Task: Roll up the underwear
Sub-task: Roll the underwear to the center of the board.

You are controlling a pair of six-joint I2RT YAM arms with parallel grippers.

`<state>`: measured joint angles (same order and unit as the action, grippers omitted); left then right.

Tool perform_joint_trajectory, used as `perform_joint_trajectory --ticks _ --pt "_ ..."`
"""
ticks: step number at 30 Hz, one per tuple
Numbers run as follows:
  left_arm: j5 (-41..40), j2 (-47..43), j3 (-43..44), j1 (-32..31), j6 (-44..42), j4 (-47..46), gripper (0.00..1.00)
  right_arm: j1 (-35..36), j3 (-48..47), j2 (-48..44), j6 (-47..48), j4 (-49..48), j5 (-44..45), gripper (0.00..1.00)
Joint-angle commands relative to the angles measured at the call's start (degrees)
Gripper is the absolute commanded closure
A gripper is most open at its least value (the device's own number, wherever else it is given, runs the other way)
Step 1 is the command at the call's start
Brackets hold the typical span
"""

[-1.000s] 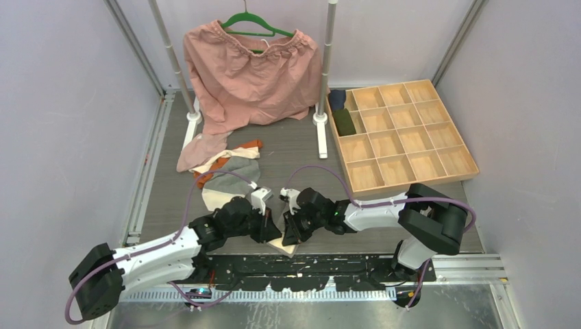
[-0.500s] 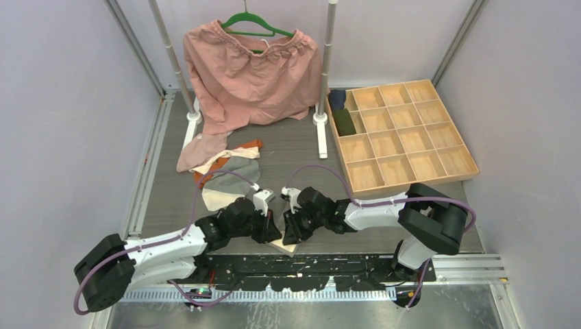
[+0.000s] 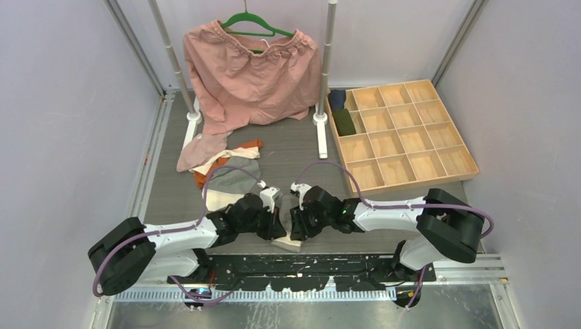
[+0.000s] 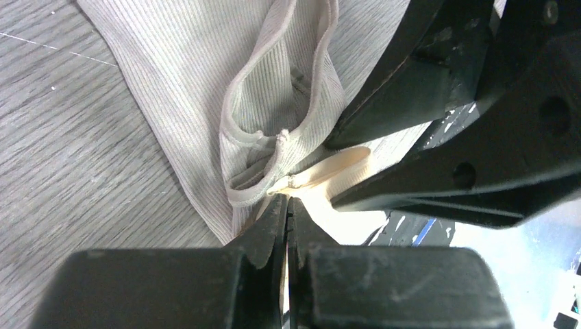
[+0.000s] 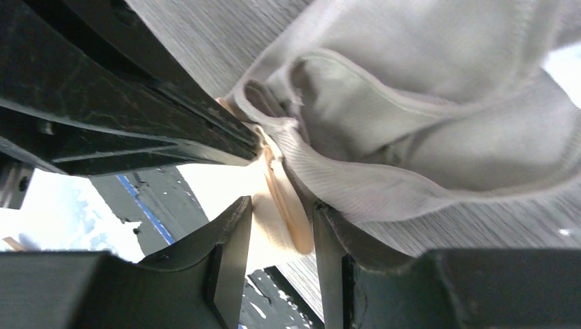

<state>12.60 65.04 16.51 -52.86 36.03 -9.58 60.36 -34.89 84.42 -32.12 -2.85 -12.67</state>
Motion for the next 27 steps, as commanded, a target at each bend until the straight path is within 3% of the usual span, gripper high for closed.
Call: perform_joint_trajectory --ticks 1,11,17,23,27 --pt "-0.08 1.41 -0.08 -0.22 -0.28 2.72 0.99 -0.38 0.87 -3.18 -0.36 6.82 7.11 0.57" --pt "-1.54 0.63 -0.55 -0.22 1.41 4.24 0.99 -0.64 -0.43 -2.22 0.08 9.75 12.49 0.57" --pt "-4.06 0.66 -0.74 -0.18 2.82 5.04 0.99 -1.69 -3.42 -3.26 5.69 11.24 16.19 0.57" --pt "-5.82 -0.48 -2.2 -0.22 4.43 4.97 0.99 -1.71 0.21 -16.72 17.03 6.69 21.18 0.51" --pt "-6.14 -0.71 -2.37 -0.22 4.57 4.84 0.99 -1.65 3.89 -24.41 34.32 3.06 14.79 0.45"
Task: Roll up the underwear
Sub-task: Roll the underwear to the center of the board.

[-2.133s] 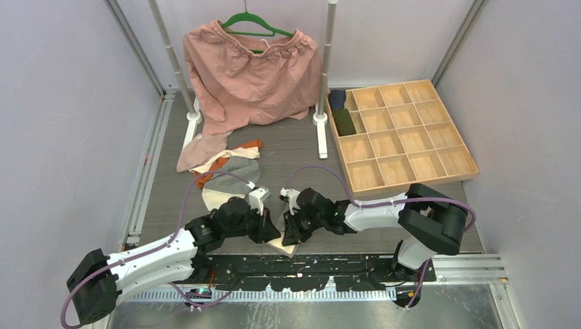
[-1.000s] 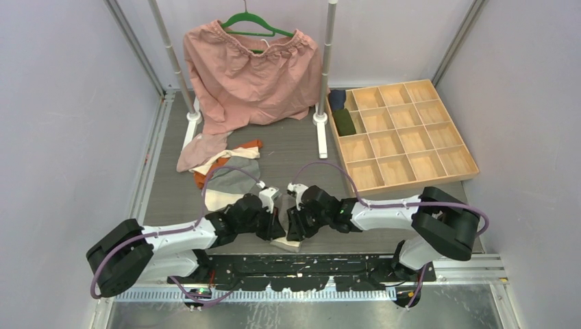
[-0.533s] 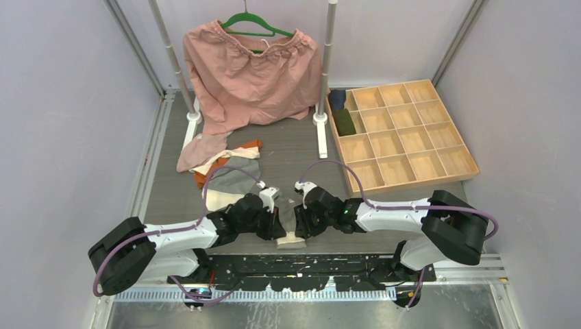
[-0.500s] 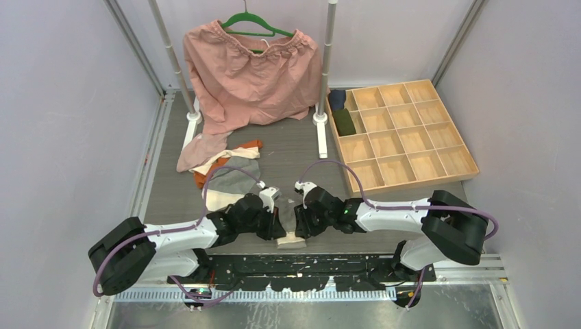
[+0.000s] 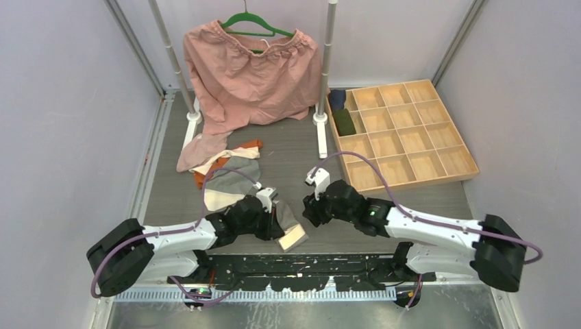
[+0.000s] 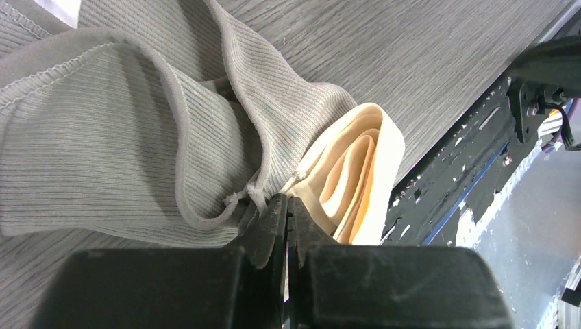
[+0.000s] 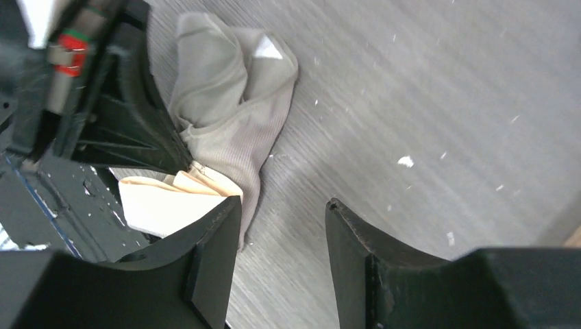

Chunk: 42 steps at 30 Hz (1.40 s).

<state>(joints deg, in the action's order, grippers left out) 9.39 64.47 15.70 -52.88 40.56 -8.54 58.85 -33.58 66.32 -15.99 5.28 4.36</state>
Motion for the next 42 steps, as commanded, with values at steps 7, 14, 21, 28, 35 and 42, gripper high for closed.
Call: perform_joint_trajectory --ticks 7,14,21,28,35,42 --pt "-2.88 0.07 -1.38 -0.16 -0.1 3.83 0.99 0.22 2.38 -10.36 36.08 1.72 -12.87 0.45" --pt "-3.15 0.45 -1.21 -0.2 -0.21 3.71 0.99 5.26 6.94 -12.1 52.39 0.32 -21.7 0.44" --pt "-2.88 1.61 -1.03 -0.2 -0.43 3.26 0.99 12.63 7.31 -6.25 60.79 -4.91 -14.91 0.38" --pt "-2.88 1.93 -0.89 -0.2 -0.48 3.17 0.99 16.65 7.67 0.17 66.05 -9.73 -8.63 0.3" --pt "-2.9 2.86 -0.53 -0.2 -0.78 2.74 0.99 16.87 7.64 5.29 70.07 -12.66 -5.29 0.28" --pt "-3.7 5.3 1.64 -0.2 -2.24 2.91 0.99 16.84 6.63 8.58 70.57 -10.54 -7.3 0.31"
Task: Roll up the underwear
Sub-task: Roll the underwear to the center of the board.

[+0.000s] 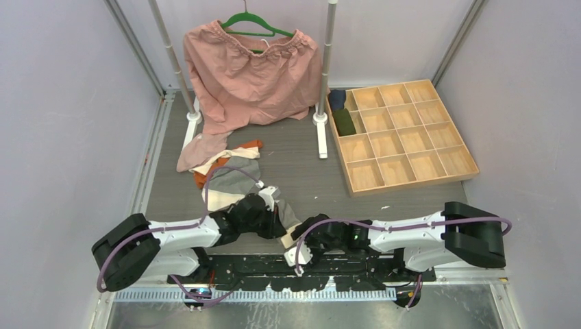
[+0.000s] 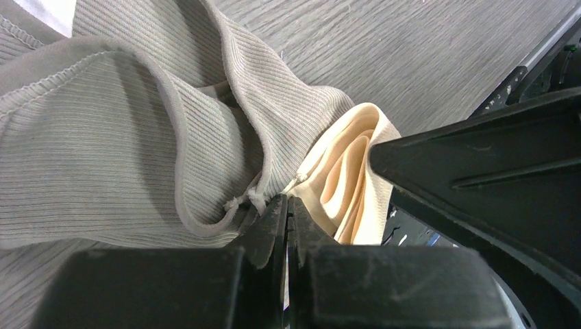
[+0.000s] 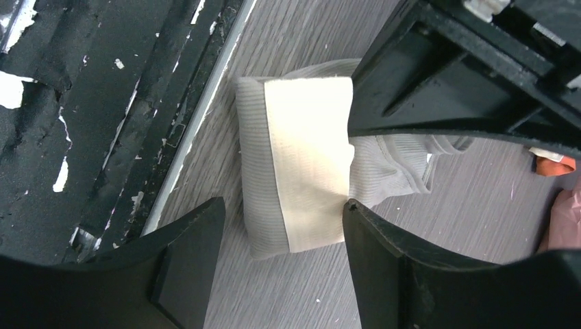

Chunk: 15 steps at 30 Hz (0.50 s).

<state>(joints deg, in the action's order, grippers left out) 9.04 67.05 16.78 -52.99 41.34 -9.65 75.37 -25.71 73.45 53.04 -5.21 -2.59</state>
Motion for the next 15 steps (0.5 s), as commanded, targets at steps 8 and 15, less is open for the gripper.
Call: perform_joint_trajectory --ticks 8,15 --pt "-3.77 6.77 3.69 -0.01 -4.55 3.46 0.99 0.35 -4.4 4.28 0.38 7.97 -1.65 0.39" --pt "-3.88 8.01 4.29 0.13 -4.86 2.71 0.99 0.33 -5.73 5.49 -0.75 11.96 -0.72 0.42"
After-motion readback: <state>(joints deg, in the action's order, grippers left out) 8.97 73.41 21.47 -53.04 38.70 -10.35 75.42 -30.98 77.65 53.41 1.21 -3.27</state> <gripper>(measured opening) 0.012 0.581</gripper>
